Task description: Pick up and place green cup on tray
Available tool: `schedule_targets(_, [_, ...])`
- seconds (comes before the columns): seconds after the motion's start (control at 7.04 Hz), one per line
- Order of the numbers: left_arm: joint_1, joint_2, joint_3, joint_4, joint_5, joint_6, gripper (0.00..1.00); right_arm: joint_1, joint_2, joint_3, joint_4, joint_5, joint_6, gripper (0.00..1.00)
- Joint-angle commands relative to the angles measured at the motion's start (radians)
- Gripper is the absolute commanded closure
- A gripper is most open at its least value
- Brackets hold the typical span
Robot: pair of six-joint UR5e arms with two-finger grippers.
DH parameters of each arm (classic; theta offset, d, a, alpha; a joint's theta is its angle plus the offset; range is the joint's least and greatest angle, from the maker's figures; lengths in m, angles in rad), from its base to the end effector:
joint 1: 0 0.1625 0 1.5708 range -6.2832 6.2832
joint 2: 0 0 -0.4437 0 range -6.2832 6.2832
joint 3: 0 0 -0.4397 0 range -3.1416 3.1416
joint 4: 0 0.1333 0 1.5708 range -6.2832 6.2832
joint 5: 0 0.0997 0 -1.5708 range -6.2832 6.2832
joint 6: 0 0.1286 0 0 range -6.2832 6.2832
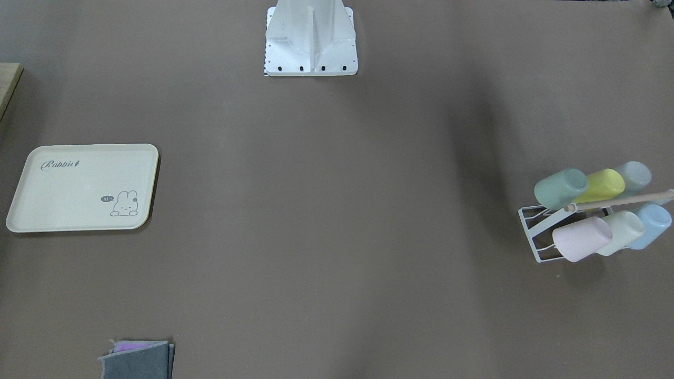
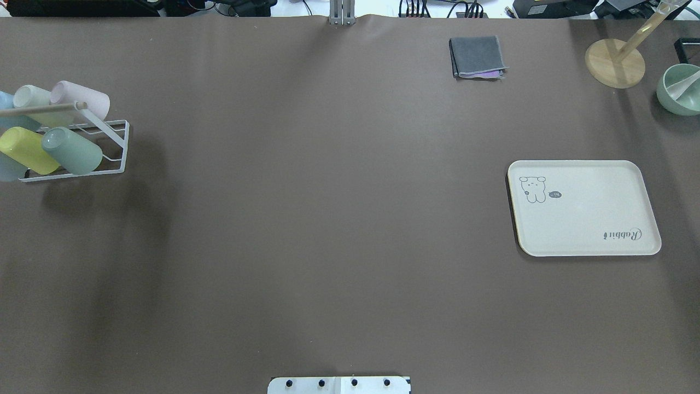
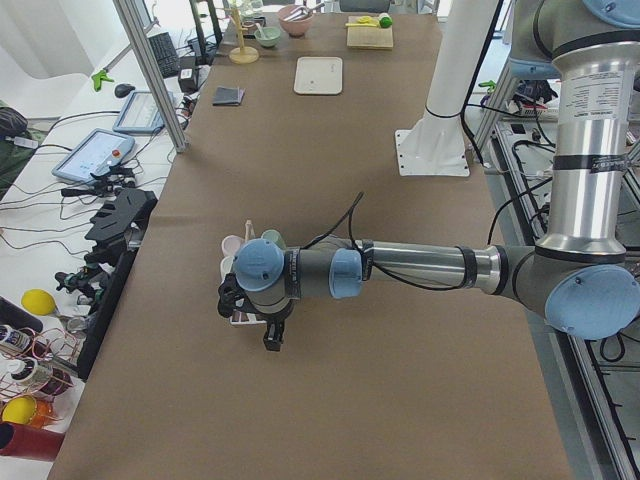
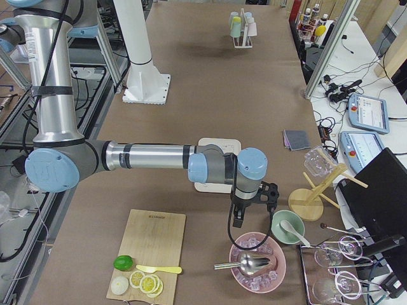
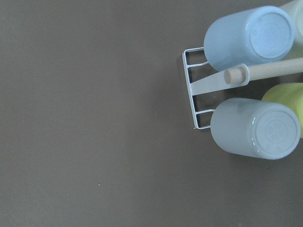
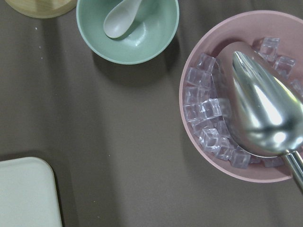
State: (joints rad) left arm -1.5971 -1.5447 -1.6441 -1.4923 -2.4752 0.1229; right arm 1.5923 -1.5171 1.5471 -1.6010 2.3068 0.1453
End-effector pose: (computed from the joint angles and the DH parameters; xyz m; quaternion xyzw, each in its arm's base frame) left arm -0.0460 -0.5238 0.6679 0.0185 0.4367 0.0366 0.8987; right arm 0.0591 -0.5619 0.6877 -0.0224 -0.3591 0.0778 0.9298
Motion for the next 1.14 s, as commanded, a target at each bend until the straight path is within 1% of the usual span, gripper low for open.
schedule_targets(0.0, [-0.001,0.041,-0.026,-0.06,-0.001,0.065,0.01,0.0,-0.012,-0.002,0.0,0.002,0.002,0.0])
schedule_targets(0.43, [-0.001,0.031,-0.069,-0.056,-0.001,0.06,0.01,-0.002,-0.044,-0.001,0.009,0.009,0.006,0.0])
schedule_targets(0.57, [0.0,0.028,-0.092,-0.051,0.002,0.058,0.01,-0.002,-0.044,-0.001,0.007,0.037,0.01,0.0])
schedule_targets(0.71, [0.011,0.014,-0.111,-0.049,0.002,0.061,0.01,-0.008,-0.061,0.001,0.012,0.039,0.008,0.0])
schedule_targets(0.85, [0.04,0.008,-0.134,-0.048,0.004,0.061,0.01,-0.078,-0.06,0.008,0.012,0.022,0.014,0.0])
schedule_targets(0.99, [0.075,0.003,-0.182,-0.033,0.015,0.061,0.01,-0.093,-0.063,0.007,0.012,0.026,0.095,0.0])
